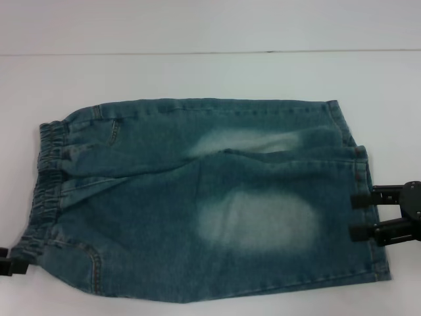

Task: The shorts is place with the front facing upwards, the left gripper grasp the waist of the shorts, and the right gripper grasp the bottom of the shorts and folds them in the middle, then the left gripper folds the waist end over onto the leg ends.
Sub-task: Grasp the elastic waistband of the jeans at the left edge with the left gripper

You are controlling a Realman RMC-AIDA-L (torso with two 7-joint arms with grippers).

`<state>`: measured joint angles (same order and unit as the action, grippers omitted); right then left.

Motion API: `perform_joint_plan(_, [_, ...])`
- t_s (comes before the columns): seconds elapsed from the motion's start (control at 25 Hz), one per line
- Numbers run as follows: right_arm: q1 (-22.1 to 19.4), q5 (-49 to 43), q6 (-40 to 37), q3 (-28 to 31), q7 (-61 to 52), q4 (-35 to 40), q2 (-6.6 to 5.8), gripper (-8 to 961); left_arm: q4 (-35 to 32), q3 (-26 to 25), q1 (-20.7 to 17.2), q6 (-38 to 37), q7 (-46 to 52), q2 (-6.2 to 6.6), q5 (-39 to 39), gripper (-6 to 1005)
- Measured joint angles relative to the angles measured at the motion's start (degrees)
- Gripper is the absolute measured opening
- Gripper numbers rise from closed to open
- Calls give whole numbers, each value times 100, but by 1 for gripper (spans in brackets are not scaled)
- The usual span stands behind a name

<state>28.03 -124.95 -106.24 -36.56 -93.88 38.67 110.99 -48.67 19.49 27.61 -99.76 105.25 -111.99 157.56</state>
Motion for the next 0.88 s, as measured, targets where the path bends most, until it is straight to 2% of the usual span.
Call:
perform_joint_plan(0.56, [1,5,45,-1,10,0,18,945,136,89,219,-132,36,-16,-170,698])
perform_joint_plan(0.64, [1,4,51,-1,10,0,19,944,173,109,229,-85,31,-15,-172,515])
perform_joint_plan(0.88, [1,14,60,-1,10,0,19,944,207,124,242,-34,24,-26,-174,302])
